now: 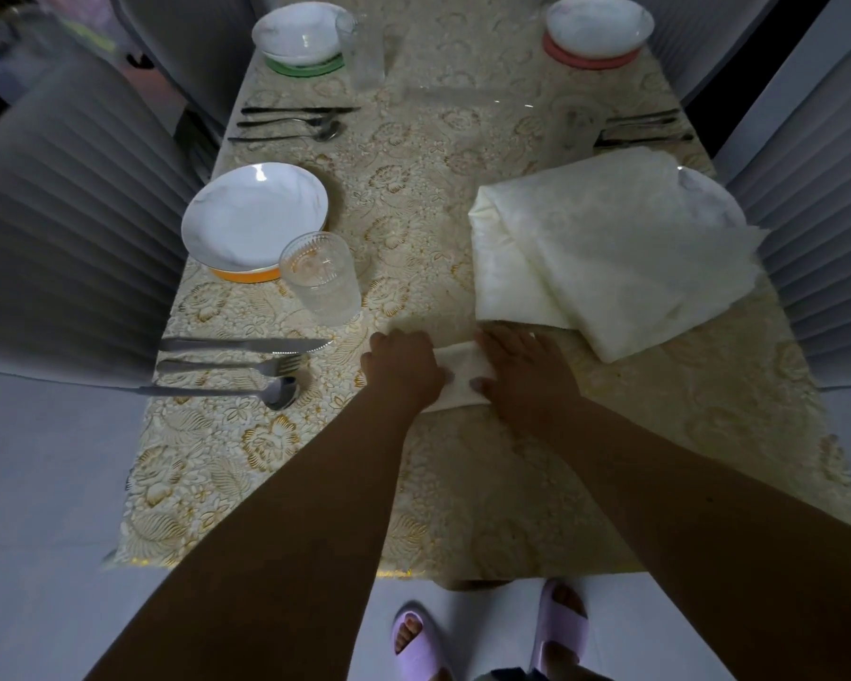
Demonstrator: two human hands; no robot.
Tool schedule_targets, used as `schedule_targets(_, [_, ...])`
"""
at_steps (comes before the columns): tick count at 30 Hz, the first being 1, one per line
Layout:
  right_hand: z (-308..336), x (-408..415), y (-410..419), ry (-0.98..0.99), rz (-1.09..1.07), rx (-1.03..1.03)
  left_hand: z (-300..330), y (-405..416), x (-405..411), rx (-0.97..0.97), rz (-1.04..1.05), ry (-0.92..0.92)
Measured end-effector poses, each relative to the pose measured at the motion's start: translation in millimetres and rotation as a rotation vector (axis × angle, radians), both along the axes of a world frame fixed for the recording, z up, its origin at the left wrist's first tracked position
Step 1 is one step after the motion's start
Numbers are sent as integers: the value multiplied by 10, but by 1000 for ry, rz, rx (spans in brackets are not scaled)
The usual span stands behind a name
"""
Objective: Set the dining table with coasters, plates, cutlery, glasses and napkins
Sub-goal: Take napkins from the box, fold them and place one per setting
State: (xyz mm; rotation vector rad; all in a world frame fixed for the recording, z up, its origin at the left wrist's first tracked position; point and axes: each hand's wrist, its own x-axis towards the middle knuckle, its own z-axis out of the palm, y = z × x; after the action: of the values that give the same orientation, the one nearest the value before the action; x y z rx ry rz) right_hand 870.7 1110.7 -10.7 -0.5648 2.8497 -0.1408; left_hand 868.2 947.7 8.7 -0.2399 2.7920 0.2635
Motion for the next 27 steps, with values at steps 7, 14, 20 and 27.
schedule_targets(7, [538,-83,-87,-122,161,-21,250,-216,609,588,137,214])
schedule_targets(14, [422,387,-736,-464,7,-545,272,-1135,1271,961,538,166])
schedule_targets(20, [47,665,-1464,-387,-92,-495,114,-1725,1367,438,698,224])
schedule_targets(27, [-31,779,-1641,134,-128,-176,-349,-1402,1625,13,-109,390])
